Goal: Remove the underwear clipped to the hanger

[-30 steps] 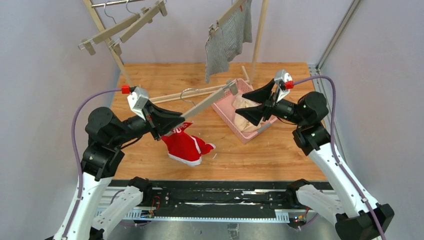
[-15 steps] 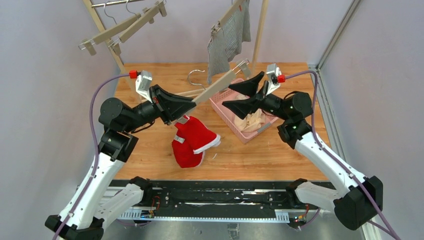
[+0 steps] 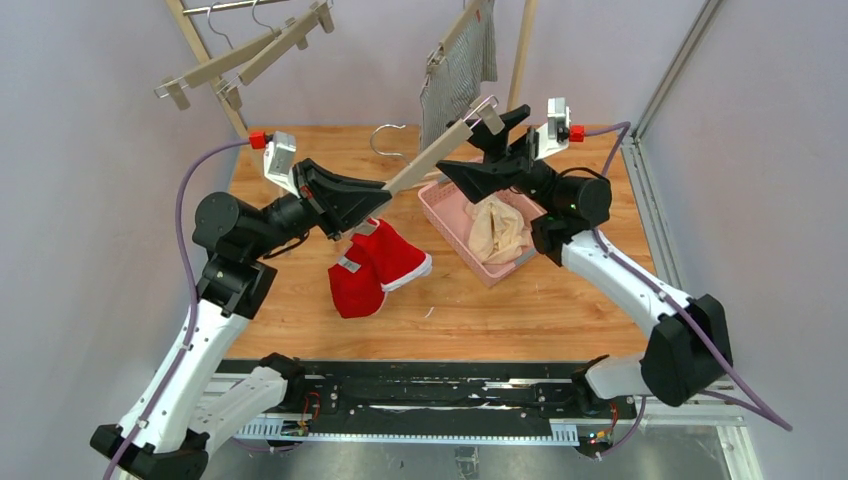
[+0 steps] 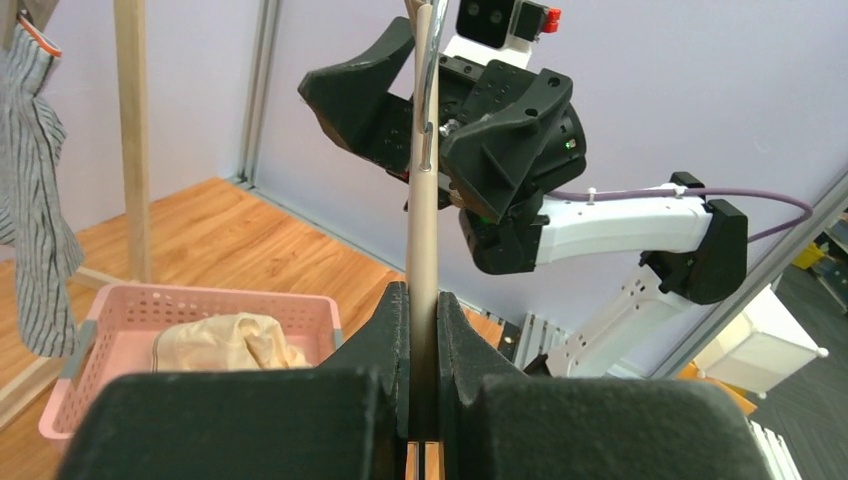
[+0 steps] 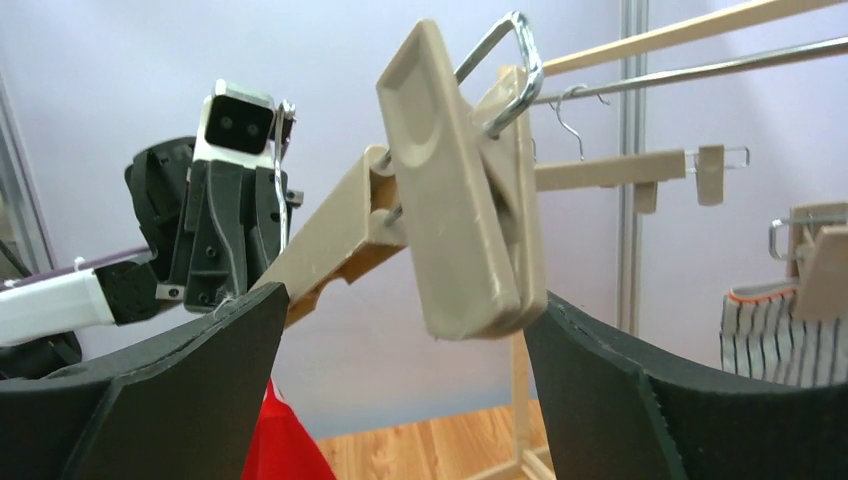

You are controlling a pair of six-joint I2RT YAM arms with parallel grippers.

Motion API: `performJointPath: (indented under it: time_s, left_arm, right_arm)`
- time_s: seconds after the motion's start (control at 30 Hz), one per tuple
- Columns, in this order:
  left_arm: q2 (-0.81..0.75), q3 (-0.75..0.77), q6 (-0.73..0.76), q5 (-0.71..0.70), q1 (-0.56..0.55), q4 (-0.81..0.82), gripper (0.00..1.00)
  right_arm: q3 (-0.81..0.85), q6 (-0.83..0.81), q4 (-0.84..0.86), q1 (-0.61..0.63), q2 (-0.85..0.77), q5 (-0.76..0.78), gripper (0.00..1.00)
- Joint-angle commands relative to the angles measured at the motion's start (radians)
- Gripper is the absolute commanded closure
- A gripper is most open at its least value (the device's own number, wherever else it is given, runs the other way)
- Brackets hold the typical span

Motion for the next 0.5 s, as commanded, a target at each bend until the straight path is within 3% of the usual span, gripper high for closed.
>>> performJointPath:
  time_s: [0.0,0.17,0.27,0.37,0.47]
  left_arm:
    - [0.005,0.002,-0.006,-0.020,-0.010,0.094,1.00]
    - [0.030,-0.007,-0.007,-0.013,-0.011,0.114,1.00]
    - [0.039,-0.017,-0.010,-0.015,-0.010,0.134,1.00]
    - [0.045,-0.027,-0.023,-0.029,-0.010,0.168,1.00]
    - [0.053,-0.029,-0.031,-0.041,-0.010,0.188,1.00]
  right_arm:
    - [0.086,0.142,0.246,0.014,0.079,0.008,0.12]
    - [0.137,0.176,0.265,0.016,0.128,0.006,0.12]
    - [0.163,0.187,0.247,0.018,0.143,-0.006,0.20]
    - [0.189,0.199,0.239,0.019,0.162,-0.028,0.43]
    - [0.215,0.210,0.209,0.019,0.179,-0.050,0.86]
